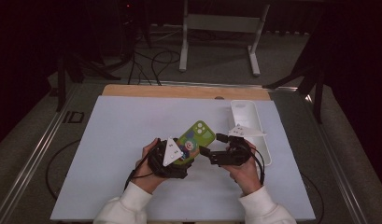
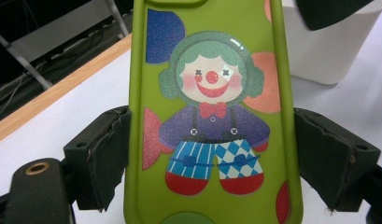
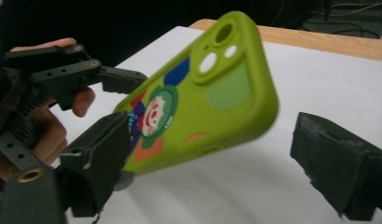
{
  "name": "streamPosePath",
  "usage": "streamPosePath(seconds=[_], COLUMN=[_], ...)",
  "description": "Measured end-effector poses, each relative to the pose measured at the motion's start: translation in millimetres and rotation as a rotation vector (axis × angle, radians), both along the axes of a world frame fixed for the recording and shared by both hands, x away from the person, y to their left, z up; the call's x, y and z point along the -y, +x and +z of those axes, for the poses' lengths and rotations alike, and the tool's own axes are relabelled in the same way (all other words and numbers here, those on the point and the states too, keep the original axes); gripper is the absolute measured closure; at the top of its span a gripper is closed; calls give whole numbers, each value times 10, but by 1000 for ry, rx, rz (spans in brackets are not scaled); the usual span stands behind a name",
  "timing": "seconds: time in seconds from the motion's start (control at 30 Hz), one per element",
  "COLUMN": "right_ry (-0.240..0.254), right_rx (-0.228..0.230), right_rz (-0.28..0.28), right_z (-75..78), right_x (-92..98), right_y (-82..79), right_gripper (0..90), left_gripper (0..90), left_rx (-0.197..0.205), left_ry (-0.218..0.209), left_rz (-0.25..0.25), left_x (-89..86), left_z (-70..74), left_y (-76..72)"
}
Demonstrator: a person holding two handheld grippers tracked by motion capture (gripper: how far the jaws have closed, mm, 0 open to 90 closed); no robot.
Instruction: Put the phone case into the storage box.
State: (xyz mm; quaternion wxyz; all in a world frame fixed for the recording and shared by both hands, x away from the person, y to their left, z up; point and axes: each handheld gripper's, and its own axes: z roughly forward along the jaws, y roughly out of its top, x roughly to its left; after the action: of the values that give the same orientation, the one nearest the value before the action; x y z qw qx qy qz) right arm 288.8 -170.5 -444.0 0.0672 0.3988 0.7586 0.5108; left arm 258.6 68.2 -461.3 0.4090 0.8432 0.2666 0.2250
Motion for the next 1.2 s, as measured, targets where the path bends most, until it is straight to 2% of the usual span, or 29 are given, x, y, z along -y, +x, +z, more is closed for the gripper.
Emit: streamPosePath(seconds=[0.13,0.53,0.63,0.67,0.73,0.77,0.8,0.87,1.03,1.2], right_ry=[20,52,59,65,74,110,110,150,177,178], right_rx=[-2,-45,-53,-62,-68,-86,-86,-114,-159,-159], right_rz=[21,34,45,64,68,71,71,75,96,107], right_z=[5,-11,-11,-12,-14,-21,-21,-31,-54,-45], right_x=[-19,-45,-52,-60,-64,-58,-58,-34,-22,-51], right_y=[8,44,47,47,49,66,66,87,106,89], right_gripper=[170,175,209,260,277,332,332,416,593,795], left_gripper=[165,165,165,165,165,165,165,165,165,165], left_rx=[1,11,13,15,19,20,20,25,33,31], left_ry=[-4,-10,-12,-12,-19,-23,-23,-25,-35,-2], left_rz=[-5,-20,-22,-24,-26,-27,-27,-31,-44,-55], left_x=[21,79,89,93,98,96,96,88,114,165], left_z=[8,33,36,37,39,43,43,49,29,-20], left_y=[-8,-38,-44,-47,-59,-61,-61,-66,-91,-101])
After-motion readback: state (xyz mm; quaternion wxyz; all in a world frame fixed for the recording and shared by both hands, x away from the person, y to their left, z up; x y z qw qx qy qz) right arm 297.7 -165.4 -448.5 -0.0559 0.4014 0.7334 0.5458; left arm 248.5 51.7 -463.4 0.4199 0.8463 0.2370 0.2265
